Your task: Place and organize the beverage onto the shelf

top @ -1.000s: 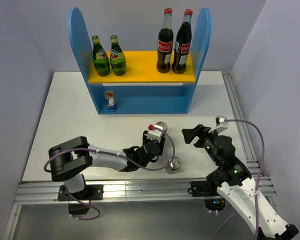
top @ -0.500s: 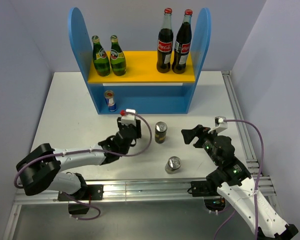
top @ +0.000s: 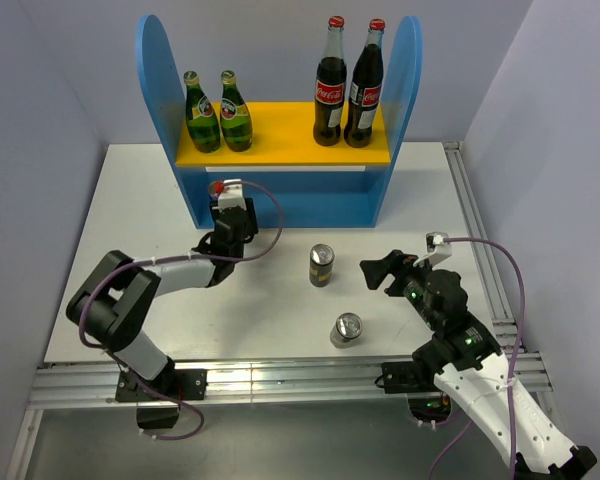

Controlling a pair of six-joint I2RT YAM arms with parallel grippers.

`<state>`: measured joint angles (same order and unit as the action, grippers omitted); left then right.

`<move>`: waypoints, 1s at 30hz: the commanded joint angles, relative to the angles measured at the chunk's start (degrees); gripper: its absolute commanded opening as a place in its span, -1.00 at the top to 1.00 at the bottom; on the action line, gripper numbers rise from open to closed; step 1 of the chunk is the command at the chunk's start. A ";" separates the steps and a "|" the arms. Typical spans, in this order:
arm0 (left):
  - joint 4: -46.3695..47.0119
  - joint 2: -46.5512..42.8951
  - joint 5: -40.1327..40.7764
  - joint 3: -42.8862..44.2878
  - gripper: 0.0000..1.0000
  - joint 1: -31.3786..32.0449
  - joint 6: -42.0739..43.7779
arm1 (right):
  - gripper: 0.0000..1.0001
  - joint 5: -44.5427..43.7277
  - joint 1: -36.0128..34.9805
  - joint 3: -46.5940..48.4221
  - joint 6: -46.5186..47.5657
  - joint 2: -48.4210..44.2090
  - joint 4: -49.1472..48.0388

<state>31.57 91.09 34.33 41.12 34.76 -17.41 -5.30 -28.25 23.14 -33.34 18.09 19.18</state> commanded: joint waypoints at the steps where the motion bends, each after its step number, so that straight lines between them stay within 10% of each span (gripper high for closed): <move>1: 9.12 1.98 -2.24 5.80 0.99 -1.10 0.97 | -0.83 0.82 -0.31 0.33 1.00 0.72 -2.39; 30: 11.67 17.01 -1.89 17.76 0.92 -5.49 3.52 | -0.83 0.99 -0.32 0.16 0.91 1.60 -3.01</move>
<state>37.32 108.29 32.82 54.96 30.06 -15.57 -4.62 -28.25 23.14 -33.17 19.40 18.59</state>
